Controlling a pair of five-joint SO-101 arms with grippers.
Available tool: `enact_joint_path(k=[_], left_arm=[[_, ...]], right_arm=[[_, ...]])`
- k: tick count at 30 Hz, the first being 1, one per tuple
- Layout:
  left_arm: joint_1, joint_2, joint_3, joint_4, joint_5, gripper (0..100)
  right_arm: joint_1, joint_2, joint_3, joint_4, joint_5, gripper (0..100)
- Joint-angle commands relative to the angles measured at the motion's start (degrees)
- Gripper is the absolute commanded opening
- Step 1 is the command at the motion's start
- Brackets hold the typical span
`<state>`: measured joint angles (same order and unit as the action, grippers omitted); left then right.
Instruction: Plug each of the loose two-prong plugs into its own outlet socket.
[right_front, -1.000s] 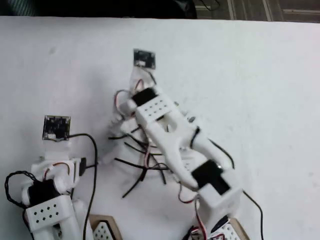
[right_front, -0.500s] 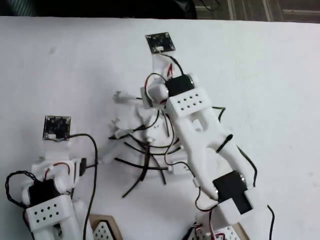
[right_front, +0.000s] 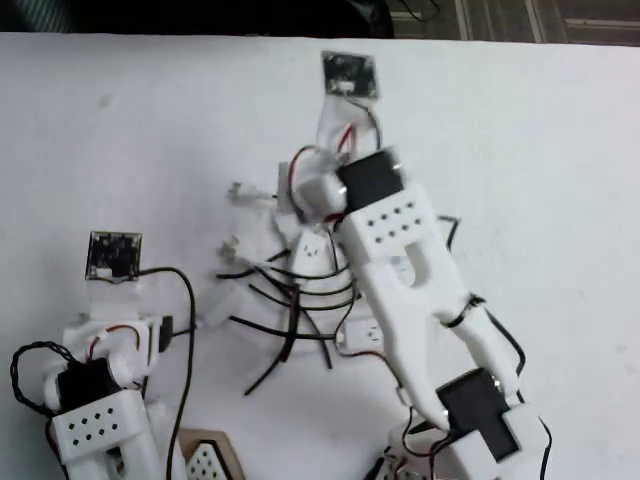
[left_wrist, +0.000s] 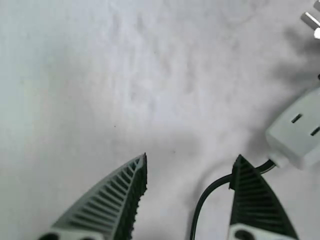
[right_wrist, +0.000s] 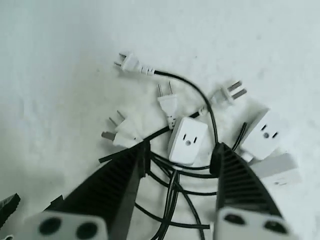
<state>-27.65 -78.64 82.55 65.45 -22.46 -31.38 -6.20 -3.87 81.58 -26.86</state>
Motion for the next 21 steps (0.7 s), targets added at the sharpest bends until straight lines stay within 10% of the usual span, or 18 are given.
enact_joint_path(k=[1,21], left_arm=[[-0.13,-0.48,-0.26,-0.62,0.09,28],[-0.13,-0.48,-0.26,-0.62,0.09,28]], right_arm=[[-5.05,1.19,4.13,-2.68,-5.1,20.7],[-9.36,21.58,10.11,-26.68,-26.2,20.5]])
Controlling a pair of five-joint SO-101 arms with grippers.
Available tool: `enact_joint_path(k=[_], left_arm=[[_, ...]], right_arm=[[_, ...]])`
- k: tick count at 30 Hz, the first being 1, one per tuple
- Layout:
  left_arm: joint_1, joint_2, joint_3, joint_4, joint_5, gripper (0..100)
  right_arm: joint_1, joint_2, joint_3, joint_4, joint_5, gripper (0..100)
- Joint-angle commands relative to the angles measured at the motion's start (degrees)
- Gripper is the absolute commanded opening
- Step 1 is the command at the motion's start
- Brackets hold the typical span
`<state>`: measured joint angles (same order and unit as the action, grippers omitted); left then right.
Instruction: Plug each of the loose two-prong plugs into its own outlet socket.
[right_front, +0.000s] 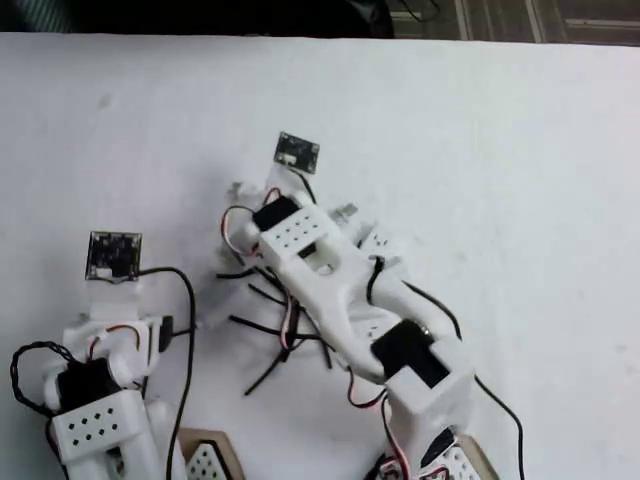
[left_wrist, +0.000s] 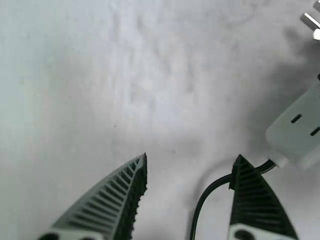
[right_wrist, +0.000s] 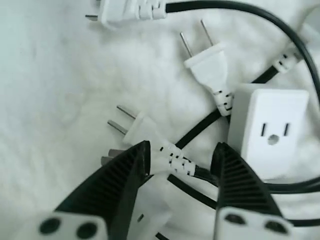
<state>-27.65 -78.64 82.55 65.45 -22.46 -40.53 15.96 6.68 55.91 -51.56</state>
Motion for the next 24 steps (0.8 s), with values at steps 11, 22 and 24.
enact_joint_path(k=[11,22,24], left_arm=[[-0.13,-0.48,-0.26,-0.53,0.09,28],[-0.13,-0.48,-0.18,-0.53,0.09,28],[-0.13,-0.48,-0.18,-0.53,0.09,28]], right_arm=[[-0.31,-0.31,-0.35,-1.1,-3.43,20.7],[-0.57,4.26,-1.67,-5.05,-3.43,20.5],[-0.57,4.88,-1.93,-3.74,-3.25,20.5]])
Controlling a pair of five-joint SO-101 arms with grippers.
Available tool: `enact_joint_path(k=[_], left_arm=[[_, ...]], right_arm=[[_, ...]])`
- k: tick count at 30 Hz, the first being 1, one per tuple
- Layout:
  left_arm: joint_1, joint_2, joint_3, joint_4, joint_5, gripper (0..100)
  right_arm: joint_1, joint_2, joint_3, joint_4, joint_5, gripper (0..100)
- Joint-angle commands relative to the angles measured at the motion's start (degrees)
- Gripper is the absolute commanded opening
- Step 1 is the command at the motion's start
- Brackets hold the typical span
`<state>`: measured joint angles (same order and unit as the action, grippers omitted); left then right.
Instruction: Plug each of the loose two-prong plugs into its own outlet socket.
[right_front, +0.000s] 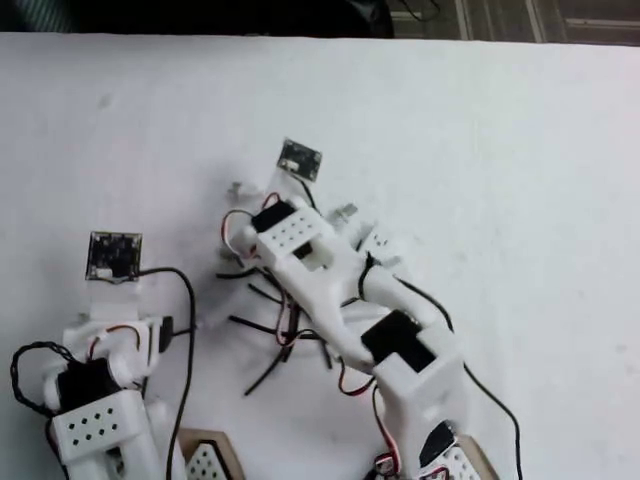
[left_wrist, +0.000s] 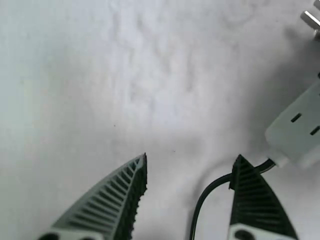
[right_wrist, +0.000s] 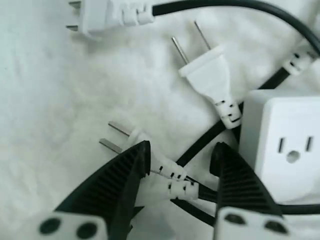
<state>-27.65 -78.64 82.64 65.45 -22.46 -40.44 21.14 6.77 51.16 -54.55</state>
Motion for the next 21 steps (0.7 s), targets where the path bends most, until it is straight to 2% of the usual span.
enact_joint_path(k=[1,7,12,14,18,21], left_arm=[[-0.13,-0.48,-0.26,-0.53,0.09,28],[-0.13,-0.48,-0.26,-0.53,0.09,28],[-0.13,-0.48,-0.26,-0.53,0.09,28],[-0.13,-0.48,-0.26,-0.53,0.09,28],[-0.13,-0.48,-0.26,-0.53,0.09,28],[-0.13,-0.48,-0.26,-0.53,0.09,28]], right_arm=[[-0.92,-0.22,-2.02,1.89,-0.26,20.5],[-2.42,-1.19,-2.02,4.53,-0.18,19.1],[-0.04,-2.77,-2.11,4.26,0.35,0.9],[1.1,-3.91,-2.02,4.53,1.14,3.3],[3.3,-7.16,-1.76,5.85,1.85,1.9],[3.56,-9.89,-1.76,7.96,5.54,1.7]])
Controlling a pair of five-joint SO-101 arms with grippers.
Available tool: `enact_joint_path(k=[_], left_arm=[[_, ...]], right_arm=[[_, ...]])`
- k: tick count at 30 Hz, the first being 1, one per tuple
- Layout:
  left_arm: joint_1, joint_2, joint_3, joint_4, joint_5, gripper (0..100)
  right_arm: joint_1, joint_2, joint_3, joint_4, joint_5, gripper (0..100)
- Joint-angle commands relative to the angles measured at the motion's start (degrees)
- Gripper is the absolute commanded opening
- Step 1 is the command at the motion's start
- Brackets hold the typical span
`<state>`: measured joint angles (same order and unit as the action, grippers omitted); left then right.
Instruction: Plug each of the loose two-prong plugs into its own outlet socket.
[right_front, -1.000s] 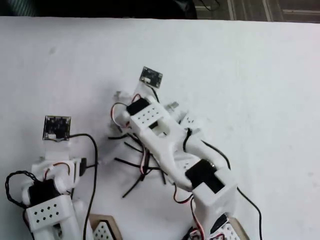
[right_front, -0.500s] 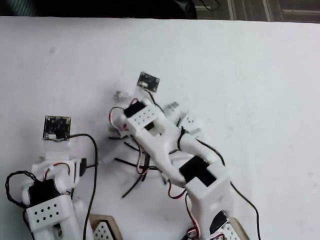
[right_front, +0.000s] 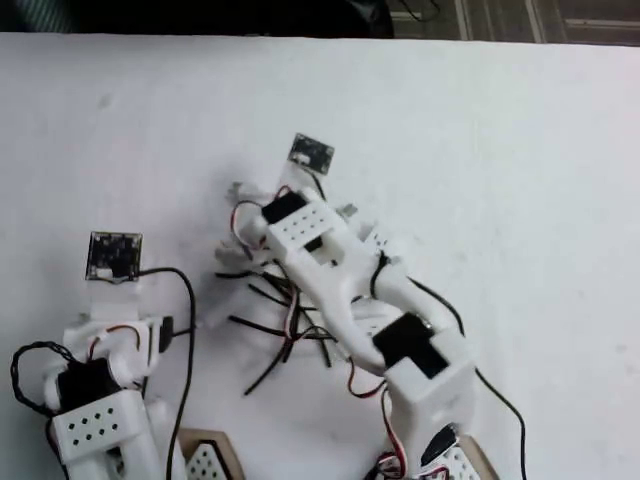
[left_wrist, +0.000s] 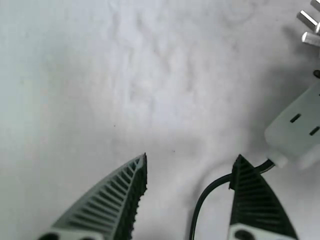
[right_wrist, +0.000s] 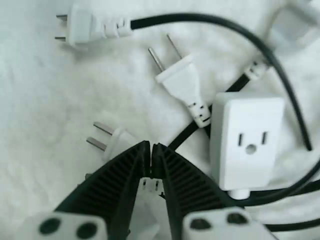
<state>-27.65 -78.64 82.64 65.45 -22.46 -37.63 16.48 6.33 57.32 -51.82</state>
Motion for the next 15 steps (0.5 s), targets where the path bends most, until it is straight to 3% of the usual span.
enact_joint_path(k=[1,7,11,15], left_arm=[[-0.13,-0.48,-0.26,-0.53,0.09,28],[-0.13,-0.48,-0.26,-0.53,0.09,28],[-0.13,-0.48,-0.26,-0.53,0.09,28],[-0.13,-0.48,-0.26,-0.53,0.0,28]], right_arm=[[0.66,-6.2,-1.32,2.68,3.69,1.7],[0.66,-13.58,-1.32,8.22,15.3,1.8],[0.84,-16.92,-1.23,10.15,35.34,2.7],[0.48,-15.16,-1.23,11.38,50.64,12.9]])
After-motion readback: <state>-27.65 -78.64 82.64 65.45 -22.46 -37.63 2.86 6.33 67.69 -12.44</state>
